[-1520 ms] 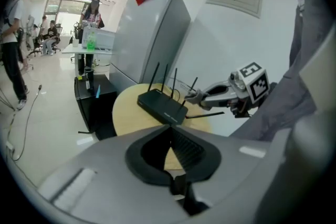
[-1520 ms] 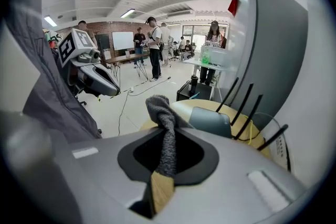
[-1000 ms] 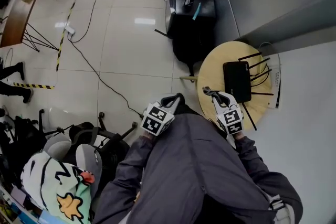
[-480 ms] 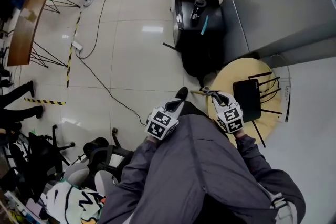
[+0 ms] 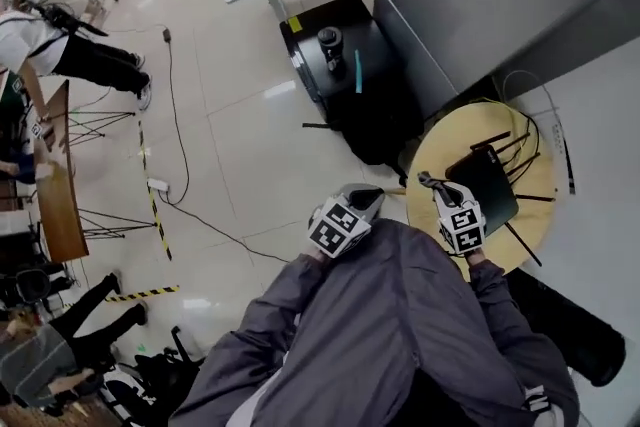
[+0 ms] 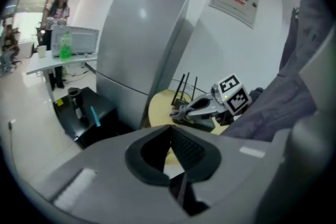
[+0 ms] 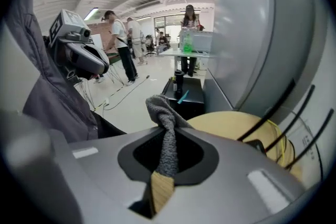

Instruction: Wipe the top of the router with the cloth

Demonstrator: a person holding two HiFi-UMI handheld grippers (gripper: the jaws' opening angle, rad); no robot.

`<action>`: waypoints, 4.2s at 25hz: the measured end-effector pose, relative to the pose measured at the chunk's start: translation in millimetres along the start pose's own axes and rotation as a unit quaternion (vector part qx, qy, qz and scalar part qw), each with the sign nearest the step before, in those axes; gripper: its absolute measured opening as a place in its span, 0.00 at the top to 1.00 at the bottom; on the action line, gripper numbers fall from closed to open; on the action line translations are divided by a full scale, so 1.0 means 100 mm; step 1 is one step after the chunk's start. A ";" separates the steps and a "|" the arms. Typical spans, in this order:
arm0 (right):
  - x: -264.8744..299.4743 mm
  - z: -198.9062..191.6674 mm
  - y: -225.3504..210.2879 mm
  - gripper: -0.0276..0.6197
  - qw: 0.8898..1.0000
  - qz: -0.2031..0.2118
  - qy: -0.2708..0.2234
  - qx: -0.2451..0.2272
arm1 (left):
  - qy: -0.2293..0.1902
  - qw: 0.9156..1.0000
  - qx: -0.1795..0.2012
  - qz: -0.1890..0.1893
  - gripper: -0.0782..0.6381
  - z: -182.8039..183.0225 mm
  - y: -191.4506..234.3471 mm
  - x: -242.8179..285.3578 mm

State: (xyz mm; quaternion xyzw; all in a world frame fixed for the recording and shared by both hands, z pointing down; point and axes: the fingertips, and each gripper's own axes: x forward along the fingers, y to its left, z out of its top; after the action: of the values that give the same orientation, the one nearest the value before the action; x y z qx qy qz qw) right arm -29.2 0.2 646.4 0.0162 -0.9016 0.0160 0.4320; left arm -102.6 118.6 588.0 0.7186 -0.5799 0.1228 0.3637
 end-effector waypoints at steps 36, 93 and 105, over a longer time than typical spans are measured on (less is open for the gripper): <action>0.41 -0.77 -2.19 0.90 0.907 -0.219 0.157 0.323 | 0.185 0.897 0.243 -0.319 0.89 0.94 0.10 1.11; 0.43 -0.69 -1.75 0.90 0.929 -0.208 0.129 0.279 | 0.174 0.905 0.250 -0.298 0.89 0.81 -0.22 1.03; -0.05 -1.44 -1.62 0.90 0.905 -0.221 0.153 0.331 | 0.182 0.894 0.268 -0.309 0.89 0.72 -0.47 1.08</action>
State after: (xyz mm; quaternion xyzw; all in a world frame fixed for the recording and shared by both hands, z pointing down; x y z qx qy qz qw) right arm 93.0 -154.9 735.3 0.3542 -0.7406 0.2200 0.5269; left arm -44.8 -6.8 583.7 0.8968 -0.1974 0.2840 0.2759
